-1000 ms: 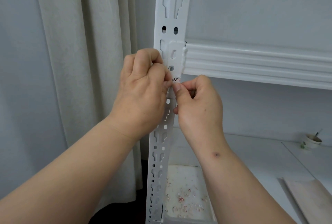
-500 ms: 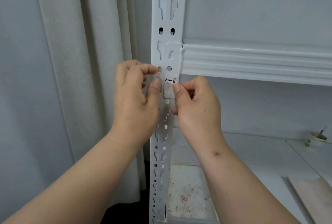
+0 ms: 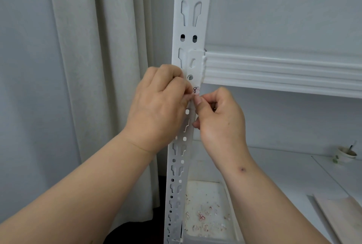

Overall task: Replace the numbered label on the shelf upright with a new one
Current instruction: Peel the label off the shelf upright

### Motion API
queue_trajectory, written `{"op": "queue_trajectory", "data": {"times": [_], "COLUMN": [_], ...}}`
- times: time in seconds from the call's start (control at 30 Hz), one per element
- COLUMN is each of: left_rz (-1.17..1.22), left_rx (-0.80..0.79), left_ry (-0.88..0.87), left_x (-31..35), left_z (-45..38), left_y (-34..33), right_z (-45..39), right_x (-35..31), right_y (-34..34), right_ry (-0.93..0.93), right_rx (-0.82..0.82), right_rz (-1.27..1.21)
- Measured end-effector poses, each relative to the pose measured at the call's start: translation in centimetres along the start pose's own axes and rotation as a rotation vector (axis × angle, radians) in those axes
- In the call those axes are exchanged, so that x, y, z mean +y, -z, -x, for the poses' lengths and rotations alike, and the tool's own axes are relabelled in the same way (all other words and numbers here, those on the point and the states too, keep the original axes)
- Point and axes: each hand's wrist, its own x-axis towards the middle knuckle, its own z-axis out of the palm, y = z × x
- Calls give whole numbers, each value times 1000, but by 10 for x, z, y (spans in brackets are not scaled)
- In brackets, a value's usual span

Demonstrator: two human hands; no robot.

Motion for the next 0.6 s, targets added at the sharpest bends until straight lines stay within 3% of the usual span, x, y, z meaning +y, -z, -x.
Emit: {"op": "queue_trajectory", "data": {"times": [0.27, 0.5, 0.6], "left_rz": [65, 547, 730], "left_rx": [-21, 36, 14], "left_ry": [177, 903, 1025], "left_x": [8, 21, 30], "left_z": [0, -1, 5], "left_y": [-3, 18, 22], "right_z": [3, 8, 11], "right_x": [1, 0, -5], "right_y": [2, 8, 6], "right_ry": [-7, -59, -116], "right_rx": [18, 3, -43], "right_rz": [-9, -80, -164]}}
